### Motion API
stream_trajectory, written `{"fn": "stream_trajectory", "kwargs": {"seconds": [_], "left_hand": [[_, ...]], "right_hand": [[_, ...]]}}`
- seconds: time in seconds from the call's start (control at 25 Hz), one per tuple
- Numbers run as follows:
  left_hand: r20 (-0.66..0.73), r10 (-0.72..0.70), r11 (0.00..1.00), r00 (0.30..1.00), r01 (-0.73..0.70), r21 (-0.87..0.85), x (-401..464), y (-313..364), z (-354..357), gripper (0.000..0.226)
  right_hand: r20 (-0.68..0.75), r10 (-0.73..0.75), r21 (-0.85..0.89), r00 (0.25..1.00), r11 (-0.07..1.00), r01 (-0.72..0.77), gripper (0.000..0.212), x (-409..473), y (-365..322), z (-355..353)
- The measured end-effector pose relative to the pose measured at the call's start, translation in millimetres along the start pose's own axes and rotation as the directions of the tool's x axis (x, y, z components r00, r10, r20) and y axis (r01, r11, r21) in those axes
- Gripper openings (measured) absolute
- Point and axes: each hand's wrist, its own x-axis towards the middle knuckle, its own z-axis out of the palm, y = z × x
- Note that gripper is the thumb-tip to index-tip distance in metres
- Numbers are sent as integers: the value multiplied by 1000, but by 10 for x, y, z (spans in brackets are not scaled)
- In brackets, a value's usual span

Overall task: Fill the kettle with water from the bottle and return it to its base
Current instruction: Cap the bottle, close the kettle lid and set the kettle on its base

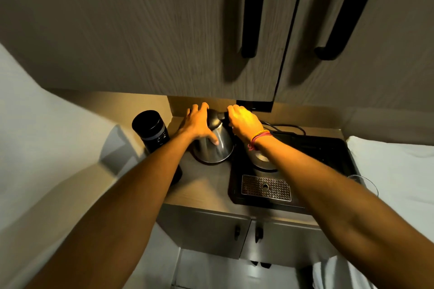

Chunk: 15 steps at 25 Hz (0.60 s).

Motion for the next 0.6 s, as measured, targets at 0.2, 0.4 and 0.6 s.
{"fn": "stream_trajectory", "kwargs": {"seconds": [0.2, 0.4, 0.6], "left_hand": [[21, 160, 987, 987, -161, 17, 231, 583, -48, 99], [39, 259, 966, 965, -259, 5, 250, 1165, 225, 87], [112, 291, 956, 950, -286, -61, 239, 1523, 359, 101]], "right_hand": [[-13, 63, -44, 998, 997, -63, 27, -161, 566, -352], [46, 167, -24, 985, 986, -166, 20, -537, 1109, -526], [54, 281, 72, 958, 956, -284, 25, -839, 1419, -592]]}}
